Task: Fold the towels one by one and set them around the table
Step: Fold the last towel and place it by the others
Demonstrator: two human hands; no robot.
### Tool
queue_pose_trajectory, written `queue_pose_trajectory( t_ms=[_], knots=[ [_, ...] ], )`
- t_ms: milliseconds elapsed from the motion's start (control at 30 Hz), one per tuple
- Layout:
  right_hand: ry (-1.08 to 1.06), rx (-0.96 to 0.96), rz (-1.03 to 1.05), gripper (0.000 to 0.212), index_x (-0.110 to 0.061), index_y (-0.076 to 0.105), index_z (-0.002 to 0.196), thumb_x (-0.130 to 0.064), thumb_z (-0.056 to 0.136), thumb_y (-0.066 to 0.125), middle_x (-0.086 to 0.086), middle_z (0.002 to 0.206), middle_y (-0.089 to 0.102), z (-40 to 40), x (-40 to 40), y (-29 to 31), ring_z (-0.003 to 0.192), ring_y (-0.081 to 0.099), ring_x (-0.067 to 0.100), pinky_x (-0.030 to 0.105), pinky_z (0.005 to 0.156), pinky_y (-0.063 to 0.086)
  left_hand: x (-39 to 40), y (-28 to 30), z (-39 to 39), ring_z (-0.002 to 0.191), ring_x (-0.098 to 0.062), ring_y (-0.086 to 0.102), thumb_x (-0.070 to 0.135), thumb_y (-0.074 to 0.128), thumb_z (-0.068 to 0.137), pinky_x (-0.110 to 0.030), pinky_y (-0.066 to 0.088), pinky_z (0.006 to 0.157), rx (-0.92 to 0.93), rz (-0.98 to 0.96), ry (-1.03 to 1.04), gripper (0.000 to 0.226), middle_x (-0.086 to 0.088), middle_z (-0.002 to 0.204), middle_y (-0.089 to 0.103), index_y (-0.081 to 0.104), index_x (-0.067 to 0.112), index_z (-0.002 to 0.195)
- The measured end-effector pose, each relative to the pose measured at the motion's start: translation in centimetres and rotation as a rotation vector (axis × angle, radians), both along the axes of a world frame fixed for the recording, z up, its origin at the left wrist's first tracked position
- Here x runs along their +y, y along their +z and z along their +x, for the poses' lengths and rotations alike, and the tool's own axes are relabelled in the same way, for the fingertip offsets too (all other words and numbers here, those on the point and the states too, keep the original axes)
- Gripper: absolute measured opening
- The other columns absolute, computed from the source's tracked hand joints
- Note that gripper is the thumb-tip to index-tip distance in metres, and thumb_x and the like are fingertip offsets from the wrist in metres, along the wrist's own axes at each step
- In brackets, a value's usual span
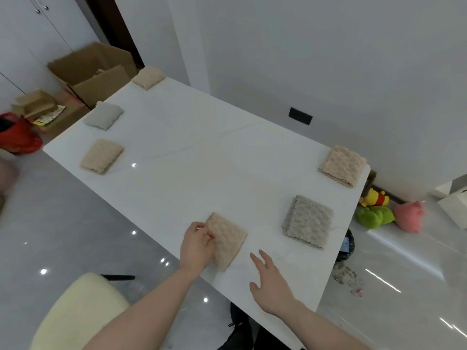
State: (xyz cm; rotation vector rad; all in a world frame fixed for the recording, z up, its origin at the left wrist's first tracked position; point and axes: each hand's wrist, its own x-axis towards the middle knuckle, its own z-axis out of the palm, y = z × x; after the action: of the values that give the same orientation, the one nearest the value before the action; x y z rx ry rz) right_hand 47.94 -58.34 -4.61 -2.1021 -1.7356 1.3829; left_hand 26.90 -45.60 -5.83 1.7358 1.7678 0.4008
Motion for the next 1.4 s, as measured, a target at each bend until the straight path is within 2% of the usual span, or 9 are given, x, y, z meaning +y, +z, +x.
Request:
queue_pose_trajectory(
  t_ms=[133,267,467,633,733,867,1000,1233,1400],
  knots=[
    [-0.002,-0.009,-0.027,0.075,-0.033,0.013,0.162,-0.03,0.099,0.052,-0.01,0.169,-0.004,0.6,-1.5,-0.4,0.15,0.029,0.023,0.031,0.117,0.033,-1.0,-0.5,0.5,0.112,-0.015,0.054,0.015,0.066,0.089,-0.026,0.046,0.086,0.053,-0.041,-0.032,0.022,0.011,0.119,0.058,0.067,0.027,0.108],
    [-0.007,-0.019,-0.043,0.075,-0.032,0.012,0.162,-0.03,0.099,0.052,-0.008,0.169,-0.003,1.4,-1.8,-0.7,0.15,0.03,0.024,0.032,0.119,0.032,-0.1,-1.5,0.3,0.124,-0.028,0.048,0.026,0.059,0.09,-0.037,0.044,0.095,0.202,-0.291,0.061,0.055,-0.003,0.136,0.055,0.046,0.019,0.143],
    [-0.07,0.01,0.008,0.073,-0.033,0.017,0.161,-0.03,0.098,0.054,-0.011,0.168,0.001,2.8,-1.7,-0.2,0.142,0.042,0.02,0.028,0.11,0.039,-0.2,-1.1,1.0,0.092,-0.02,0.063,0.01,0.057,0.077,-0.036,0.053,0.082,0.156,-0.096,0.047,0.032,0.013,0.089,0.066,0.069,0.029,0.101],
    [-0.078,0.017,0.021,0.07,-0.03,0.022,0.16,-0.027,0.098,0.055,-0.008,0.168,0.005,3.5,-2.2,0.4,0.136,0.047,0.015,0.019,0.096,0.037,-3.8,1.2,2.1,0.09,-0.011,0.047,-0.005,0.059,0.071,-0.024,0.043,0.077,0.07,0.12,-0.13,0.033,0.016,0.09,0.056,0.07,0.025,0.08],
    [-0.055,0.014,0.027,0.069,-0.03,0.024,0.159,-0.027,0.098,0.056,-0.007,0.168,0.006,3.4,-2.5,0.5,0.13,0.052,0.015,0.02,0.095,0.038,-5.6,2.0,2.6,0.084,-0.008,0.052,-0.002,0.058,0.071,-0.019,0.039,0.064,0.003,0.044,-0.087,0.035,0.019,0.09,0.056,0.061,0.03,0.082],
    [-0.026,0.03,0.04,0.069,-0.03,0.025,0.158,-0.028,0.097,0.056,-0.007,0.167,0.009,3.2,-2.6,0.0,0.123,0.056,0.014,0.021,0.095,0.038,-6.6,3.2,2.8,0.068,-0.01,0.059,0.014,0.054,0.086,-0.034,0.052,0.061,0.011,-0.036,-0.022,0.025,0.013,0.078,0.062,0.05,0.036,0.096],
    [-0.046,0.068,0.033,0.067,-0.03,0.029,0.157,-0.028,0.097,0.058,-0.005,0.165,0.017,2.2,-2.0,-0.3,0.126,0.054,0.015,0.022,0.101,0.04,-6.3,3.3,2.2,0.085,-0.008,0.063,0.016,0.047,0.096,-0.033,0.054,0.073,0.055,0.011,-0.101,0.03,0.02,0.112,0.062,0.06,0.033,0.116],
    [-0.756,0.639,-0.34,0.049,-0.025,0.052,0.134,-0.056,0.096,0.059,-0.004,0.115,0.071,-2.7,5.1,2.6,0.096,0.07,0.014,0.026,0.072,0.055,-4.7,3.0,1.3,0.095,0.003,0.061,0.013,0.052,0.093,-0.019,0.052,0.081,0.009,-0.008,-0.22,0.042,0.027,0.111,0.063,0.069,0.04,0.12],
    [-0.987,0.598,-0.392,0.02,-0.011,0.073,0.103,-0.026,0.089,0.072,0.0,0.089,0.074,-4.4,7.6,1.4,0.076,0.063,0.013,0.022,0.055,0.041,-2.8,2.4,-0.3,0.095,0.004,0.061,0.022,0.06,0.091,-0.018,0.051,0.083,-0.105,-0.089,-0.347,0.036,0.027,0.11,0.063,0.069,0.04,0.12]
  ],
)
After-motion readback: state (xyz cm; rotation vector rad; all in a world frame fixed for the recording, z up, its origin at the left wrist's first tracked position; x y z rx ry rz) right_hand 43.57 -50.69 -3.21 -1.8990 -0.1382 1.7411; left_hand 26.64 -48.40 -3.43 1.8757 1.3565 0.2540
